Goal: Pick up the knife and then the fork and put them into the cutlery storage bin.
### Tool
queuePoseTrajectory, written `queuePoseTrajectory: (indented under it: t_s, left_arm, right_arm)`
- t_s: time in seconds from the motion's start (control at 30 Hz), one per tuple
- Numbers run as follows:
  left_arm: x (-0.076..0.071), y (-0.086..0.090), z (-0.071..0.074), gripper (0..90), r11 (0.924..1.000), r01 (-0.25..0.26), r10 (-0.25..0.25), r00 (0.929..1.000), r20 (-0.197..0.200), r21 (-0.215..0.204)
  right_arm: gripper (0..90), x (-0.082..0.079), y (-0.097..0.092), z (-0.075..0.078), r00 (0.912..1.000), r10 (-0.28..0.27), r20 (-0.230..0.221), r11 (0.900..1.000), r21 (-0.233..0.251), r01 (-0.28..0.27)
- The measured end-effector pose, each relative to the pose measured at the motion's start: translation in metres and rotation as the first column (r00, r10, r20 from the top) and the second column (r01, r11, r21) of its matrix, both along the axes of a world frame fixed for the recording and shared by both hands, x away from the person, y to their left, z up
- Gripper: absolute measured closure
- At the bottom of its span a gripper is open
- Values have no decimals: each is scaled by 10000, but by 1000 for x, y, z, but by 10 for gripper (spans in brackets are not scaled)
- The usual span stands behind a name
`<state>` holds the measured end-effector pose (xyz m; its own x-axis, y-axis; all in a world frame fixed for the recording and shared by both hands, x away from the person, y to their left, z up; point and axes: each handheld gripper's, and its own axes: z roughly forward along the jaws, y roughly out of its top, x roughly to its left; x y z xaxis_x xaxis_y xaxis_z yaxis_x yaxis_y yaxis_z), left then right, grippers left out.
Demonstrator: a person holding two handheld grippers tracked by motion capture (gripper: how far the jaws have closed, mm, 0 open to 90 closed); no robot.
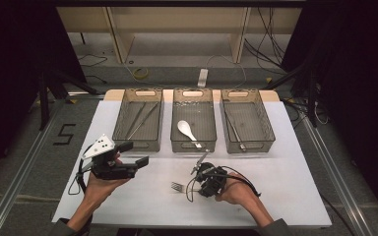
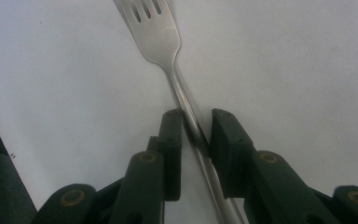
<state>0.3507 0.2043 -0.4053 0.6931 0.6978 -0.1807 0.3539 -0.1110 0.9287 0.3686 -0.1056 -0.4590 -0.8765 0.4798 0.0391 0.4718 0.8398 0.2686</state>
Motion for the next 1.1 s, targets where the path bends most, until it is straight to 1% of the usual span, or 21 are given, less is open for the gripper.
queuePoseTrajectory:
  t_s: [0.17, 0.3, 0.4, 0.63, 0.77, 0.93, 1.1]
  left_arm:
    - [0, 0, 0, 158, 10000, -4, 4, 10000, 4, -6]
    - [0, 0, 0, 158, 10000, -6, 6, 10000, 3, -13]
    - [0, -1, 0, 158, 10000, -2, 2, 10000, -9, -2]
    - [0, 0, 0, 158, 10000, -4, 4, 10000, -5, -14]
    - [0, 0, 0, 158, 10000, 8, -8, 10000, 5, -25]
    - [0, 0, 0, 158, 10000, 19, -19, 10000, 6, -21]
    - [0, 0, 1, 159, 10000, 16, -16, 10000, 10, -36]
  right_arm:
    - [757, -1, 0, 0, 9999, 90, 84, 10000, 34, -91]
    - [770, -2, 1, -1, 9992, 338, 220, 9994, -24, -337]
    - [782, -3, 2, 0, 9989, 422, 219, 9991, -97, -420]
    - [840, -6, 5, 0, 9970, 738, 216, 9970, -244, -733]
    - [850, -6, 6, 0, 9975, 695, 160, 9974, -213, -692]
    - [852, -5, 5, 0, 9969, 776, 116, 9968, -179, -774]
    - [853, -4, 4, 3, 9960, 841, 313, 9964, -135, -837]
